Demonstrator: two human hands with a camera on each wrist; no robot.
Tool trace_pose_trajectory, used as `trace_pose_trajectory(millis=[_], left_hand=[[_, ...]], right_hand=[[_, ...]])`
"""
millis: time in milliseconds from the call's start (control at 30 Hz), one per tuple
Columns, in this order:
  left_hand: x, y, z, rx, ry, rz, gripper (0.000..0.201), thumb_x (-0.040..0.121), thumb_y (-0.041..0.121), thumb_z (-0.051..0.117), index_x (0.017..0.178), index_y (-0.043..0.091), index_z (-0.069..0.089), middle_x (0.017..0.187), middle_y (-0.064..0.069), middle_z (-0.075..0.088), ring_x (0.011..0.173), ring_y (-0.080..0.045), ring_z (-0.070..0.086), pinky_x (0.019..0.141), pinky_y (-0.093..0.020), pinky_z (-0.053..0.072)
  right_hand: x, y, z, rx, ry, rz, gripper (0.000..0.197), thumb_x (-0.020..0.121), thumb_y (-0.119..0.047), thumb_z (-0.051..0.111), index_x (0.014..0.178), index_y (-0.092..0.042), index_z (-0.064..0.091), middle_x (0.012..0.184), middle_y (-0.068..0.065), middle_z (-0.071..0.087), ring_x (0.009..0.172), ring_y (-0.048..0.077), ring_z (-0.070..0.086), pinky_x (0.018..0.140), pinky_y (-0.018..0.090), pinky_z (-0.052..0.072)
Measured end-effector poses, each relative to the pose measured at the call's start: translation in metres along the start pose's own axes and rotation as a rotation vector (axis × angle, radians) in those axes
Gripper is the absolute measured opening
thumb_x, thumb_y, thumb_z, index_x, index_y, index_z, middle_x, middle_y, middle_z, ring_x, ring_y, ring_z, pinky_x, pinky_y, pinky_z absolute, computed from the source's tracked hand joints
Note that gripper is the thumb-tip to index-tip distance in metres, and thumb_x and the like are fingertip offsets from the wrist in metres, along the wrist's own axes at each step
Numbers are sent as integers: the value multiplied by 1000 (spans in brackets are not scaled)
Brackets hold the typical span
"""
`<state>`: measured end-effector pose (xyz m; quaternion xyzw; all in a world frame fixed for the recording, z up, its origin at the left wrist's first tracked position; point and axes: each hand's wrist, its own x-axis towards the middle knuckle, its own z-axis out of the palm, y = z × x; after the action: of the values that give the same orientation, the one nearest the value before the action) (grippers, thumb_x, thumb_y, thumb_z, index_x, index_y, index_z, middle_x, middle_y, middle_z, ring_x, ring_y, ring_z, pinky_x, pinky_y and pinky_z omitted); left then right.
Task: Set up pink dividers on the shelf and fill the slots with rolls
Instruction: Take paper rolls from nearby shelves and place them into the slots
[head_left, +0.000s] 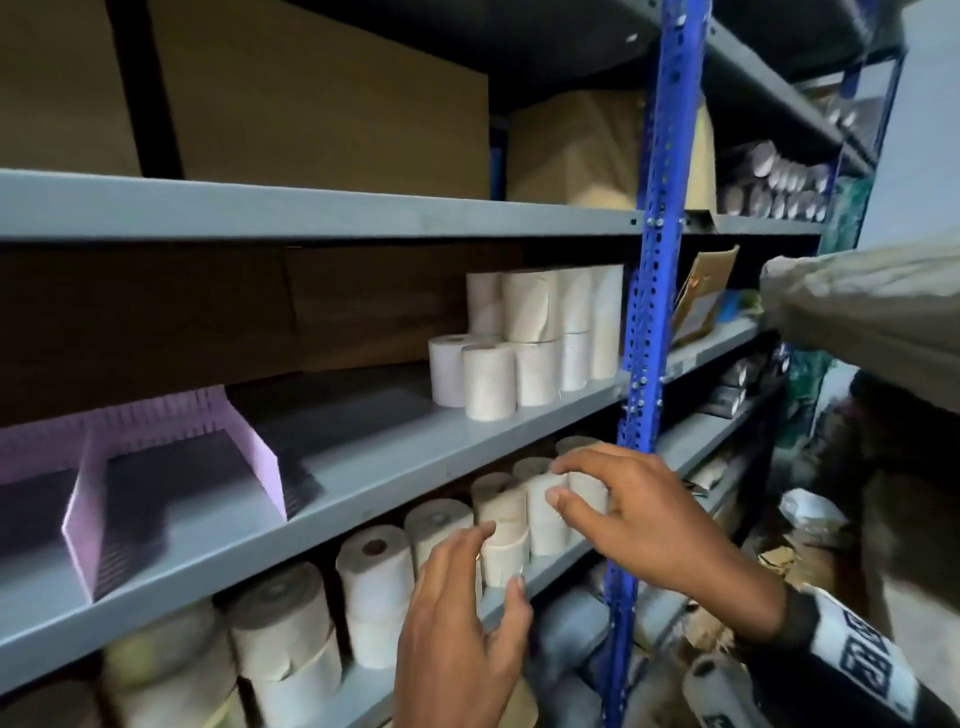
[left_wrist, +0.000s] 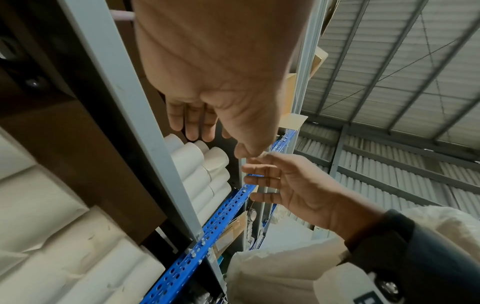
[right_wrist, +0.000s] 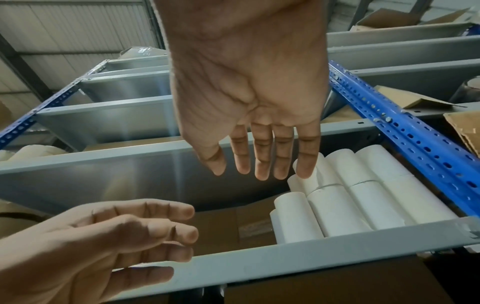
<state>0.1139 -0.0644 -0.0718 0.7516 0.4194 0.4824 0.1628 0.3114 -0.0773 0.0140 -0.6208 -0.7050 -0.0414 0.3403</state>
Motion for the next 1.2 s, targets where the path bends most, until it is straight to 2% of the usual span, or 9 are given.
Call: trace_pose_trajectory(millis=[67, 233, 300, 400, 533, 700, 833, 1000, 1200], left_hand=[[26, 0, 9, -4, 20, 23, 48, 86, 42, 63, 132, 29, 61, 131, 17, 59, 120, -3, 57, 97, -23, 47], [88, -12, 29, 0, 102, 0, 50, 94, 39, 65, 142, 31, 52, 136, 16, 56, 115, -12, 60, 98, -33, 50], [108, -22, 35, 18, 124, -11, 53, 95, 44, 62, 145, 31, 48, 138, 15, 54, 112, -15, 62, 97, -28, 49], [143, -35, 47, 43, 131, -52, 61, 95, 44, 62, 150, 27, 42, 145, 8, 52, 128, -13, 52, 100, -23, 41], [186, -45, 64, 102, 51, -96, 72, 96, 48, 58, 157, 20, 30, 155, 0, 41, 136, -19, 46, 106, -32, 42], [216, -55, 76, 179, -5, -164, 77, 95, 54, 55, 156, 18, 25, 153, -4, 40, 134, -24, 49, 103, -37, 46], [219, -62, 80, 241, 4, -184, 79, 95, 60, 50, 158, 21, 21, 154, -1, 41, 132, -23, 51, 100, -36, 47], [216, -60, 83, 299, -4, -176, 76, 93, 68, 47, 153, 24, 28, 145, 1, 48, 128, -22, 54, 97, -37, 48], [210, -48, 81, 254, 22, -194, 80, 74, 87, 50, 133, 35, 39, 128, 5, 61, 115, -23, 62, 80, -38, 51]], right_hand=[[22, 9, 2, 5, 26, -6, 53, 82, -67, 45, 116, -34, 67, 113, -21, 65, 69, -17, 48, 78, 24, 46], [89, 34, 8, -86, 10, -70, 40, 89, -57, 56, 118, -32, 66, 116, -18, 64, 73, -12, 42, 79, 25, 44], [120, 41, 10, -137, 17, -110, 36, 91, -50, 59, 119, -28, 67, 122, -13, 65, 86, -7, 52, 85, 24, 42], [166, 47, 13, -206, -33, -157, 38, 93, -48, 58, 122, -24, 65, 129, -7, 63, 120, 13, 55, 104, 32, 41], [217, 51, 22, -313, -101, -179, 41, 92, -50, 54, 122, -23, 64, 126, -5, 62, 119, 18, 54, 101, 40, 45], [251, 50, 39, -443, -221, -203, 41, 91, -50, 49, 110, -18, 67, 114, 3, 62, 110, 24, 55, 90, 44, 50], [269, 49, 46, -518, -357, -210, 36, 89, -49, 48, 78, -16, 55, 97, 4, 58, 96, 25, 50, 91, 46, 48], [268, 59, 35, -400, -390, -334, 37, 90, -45, 60, 83, -9, 66, 137, -2, 51, 124, 14, 40, 101, 29, 36], [234, 47, 2, -218, -349, -437, 29, 91, -43, 64, 100, -17, 73, 135, -15, 44, 112, 2, 34, 84, 12, 33]])
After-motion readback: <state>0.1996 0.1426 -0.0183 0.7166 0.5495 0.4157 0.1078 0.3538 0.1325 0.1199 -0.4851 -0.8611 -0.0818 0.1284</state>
